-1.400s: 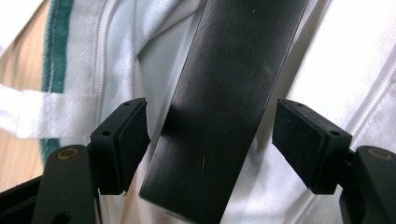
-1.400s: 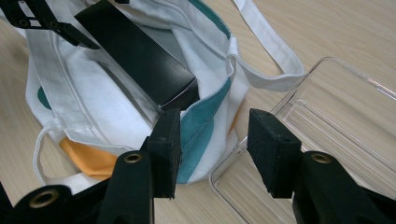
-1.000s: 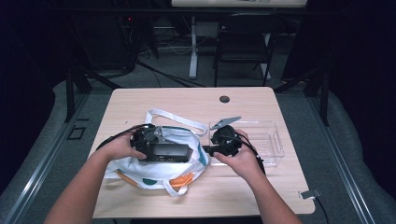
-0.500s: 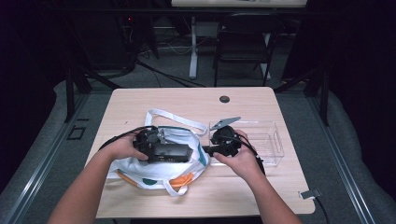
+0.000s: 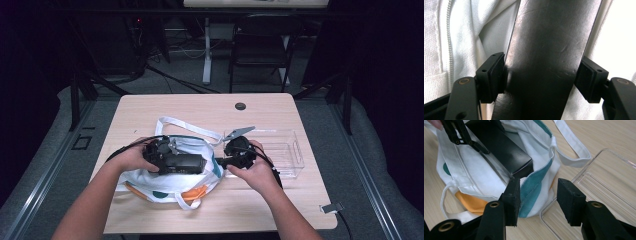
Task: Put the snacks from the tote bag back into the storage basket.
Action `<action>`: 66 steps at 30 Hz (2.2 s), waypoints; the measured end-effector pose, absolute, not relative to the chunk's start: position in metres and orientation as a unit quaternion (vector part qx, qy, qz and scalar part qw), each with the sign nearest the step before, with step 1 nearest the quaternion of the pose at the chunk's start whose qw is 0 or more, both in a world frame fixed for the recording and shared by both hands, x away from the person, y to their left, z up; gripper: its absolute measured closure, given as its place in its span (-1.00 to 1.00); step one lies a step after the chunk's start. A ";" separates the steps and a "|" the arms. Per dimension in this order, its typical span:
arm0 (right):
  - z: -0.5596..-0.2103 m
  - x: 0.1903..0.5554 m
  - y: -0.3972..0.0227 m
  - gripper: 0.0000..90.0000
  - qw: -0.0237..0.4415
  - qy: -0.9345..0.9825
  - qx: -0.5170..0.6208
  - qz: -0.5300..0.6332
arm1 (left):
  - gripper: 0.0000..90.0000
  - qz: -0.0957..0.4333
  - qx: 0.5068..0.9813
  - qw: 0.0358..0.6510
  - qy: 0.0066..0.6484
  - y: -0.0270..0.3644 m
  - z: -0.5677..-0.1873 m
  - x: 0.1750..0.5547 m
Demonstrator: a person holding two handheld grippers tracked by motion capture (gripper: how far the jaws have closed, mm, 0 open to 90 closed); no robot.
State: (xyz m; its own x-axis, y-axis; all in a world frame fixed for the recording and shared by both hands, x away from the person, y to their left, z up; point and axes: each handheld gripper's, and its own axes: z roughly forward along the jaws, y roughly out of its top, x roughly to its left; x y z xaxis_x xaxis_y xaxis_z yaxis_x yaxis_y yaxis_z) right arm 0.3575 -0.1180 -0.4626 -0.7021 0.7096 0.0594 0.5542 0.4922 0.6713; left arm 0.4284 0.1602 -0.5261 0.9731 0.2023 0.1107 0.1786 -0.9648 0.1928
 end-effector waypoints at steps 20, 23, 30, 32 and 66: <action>-0.464 0.357 -0.116 0.20 0.112 0.858 0.368 0.341 | -0.22 0.075 0.990 0.089 0.079 0.161 -0.524 0.425; -0.464 0.357 -0.116 0.20 0.112 0.857 0.369 0.342 | -0.21 0.075 0.990 0.089 0.078 0.161 -0.524 0.424; -0.465 0.357 -0.115 0.19 0.113 0.858 0.369 0.340 | -0.17 0.076 0.991 0.087 0.072 0.161 -0.523 0.423; -0.466 0.358 -0.115 0.19 0.112 0.857 0.370 0.340 | -0.16 0.076 0.991 0.088 0.071 0.162 -0.523 0.423; -0.466 0.358 -0.117 0.17 0.112 0.855 0.373 0.342 | -0.06 0.071 0.991 0.094 0.063 0.171 -0.511 0.418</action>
